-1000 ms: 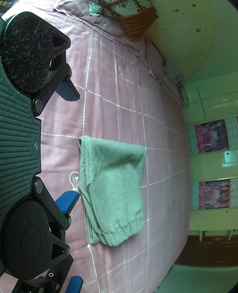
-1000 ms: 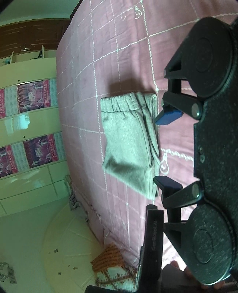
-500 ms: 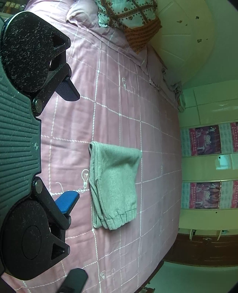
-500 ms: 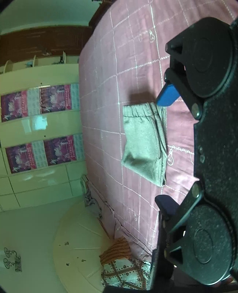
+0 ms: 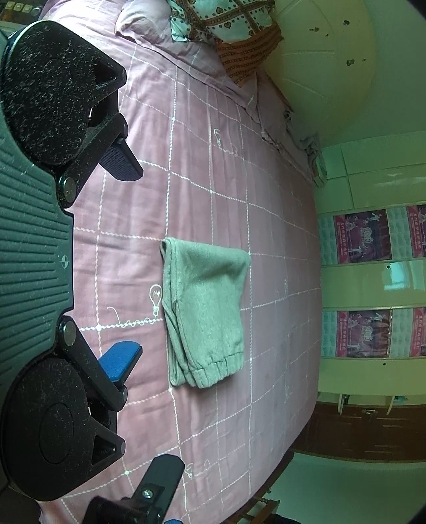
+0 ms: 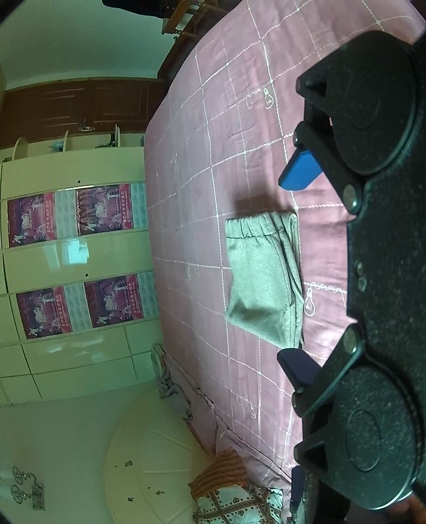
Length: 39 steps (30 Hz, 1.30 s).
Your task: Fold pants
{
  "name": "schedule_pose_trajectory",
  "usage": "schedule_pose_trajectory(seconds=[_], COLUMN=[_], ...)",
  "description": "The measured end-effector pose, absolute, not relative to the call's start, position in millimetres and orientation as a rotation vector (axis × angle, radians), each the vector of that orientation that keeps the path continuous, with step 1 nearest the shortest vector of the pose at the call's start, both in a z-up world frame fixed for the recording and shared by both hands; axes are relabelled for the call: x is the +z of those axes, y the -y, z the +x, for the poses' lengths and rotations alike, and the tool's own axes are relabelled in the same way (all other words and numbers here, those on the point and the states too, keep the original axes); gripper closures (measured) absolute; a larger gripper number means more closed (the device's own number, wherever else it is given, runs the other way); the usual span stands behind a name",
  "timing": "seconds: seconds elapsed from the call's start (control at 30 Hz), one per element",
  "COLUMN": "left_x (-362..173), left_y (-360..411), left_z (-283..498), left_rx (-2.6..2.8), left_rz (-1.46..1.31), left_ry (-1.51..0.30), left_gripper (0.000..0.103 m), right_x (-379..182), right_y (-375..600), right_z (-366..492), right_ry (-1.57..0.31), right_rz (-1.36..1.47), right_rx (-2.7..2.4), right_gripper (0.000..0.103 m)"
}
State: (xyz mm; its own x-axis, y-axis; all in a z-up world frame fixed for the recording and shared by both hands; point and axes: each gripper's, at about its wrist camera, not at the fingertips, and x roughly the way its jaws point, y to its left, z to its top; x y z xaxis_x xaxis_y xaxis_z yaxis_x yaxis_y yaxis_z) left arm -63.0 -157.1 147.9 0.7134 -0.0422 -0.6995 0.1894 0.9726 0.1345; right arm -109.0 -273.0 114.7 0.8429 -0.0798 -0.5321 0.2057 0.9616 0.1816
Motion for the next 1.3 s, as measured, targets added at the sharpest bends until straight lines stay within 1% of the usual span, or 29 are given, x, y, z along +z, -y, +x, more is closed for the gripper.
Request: schedule_pose_trajectory(seconds=[0.6,1.3], left_x=[145,149], left_y=[165,165], left_z=[-52,-50], left_rx=[-0.144,-0.142], left_rz=[0.188,0.173], left_ry=[-0.796,-0.784], left_gripper=[0.0,0.0], right_x=[107,108], right_y=[275,279], right_z=[-96,-97], right_ry=[-0.553,-0.551], right_rz=[0.228,0.233], right_rx=[-0.165,-0.163], right_gripper=[0.001,0.001])
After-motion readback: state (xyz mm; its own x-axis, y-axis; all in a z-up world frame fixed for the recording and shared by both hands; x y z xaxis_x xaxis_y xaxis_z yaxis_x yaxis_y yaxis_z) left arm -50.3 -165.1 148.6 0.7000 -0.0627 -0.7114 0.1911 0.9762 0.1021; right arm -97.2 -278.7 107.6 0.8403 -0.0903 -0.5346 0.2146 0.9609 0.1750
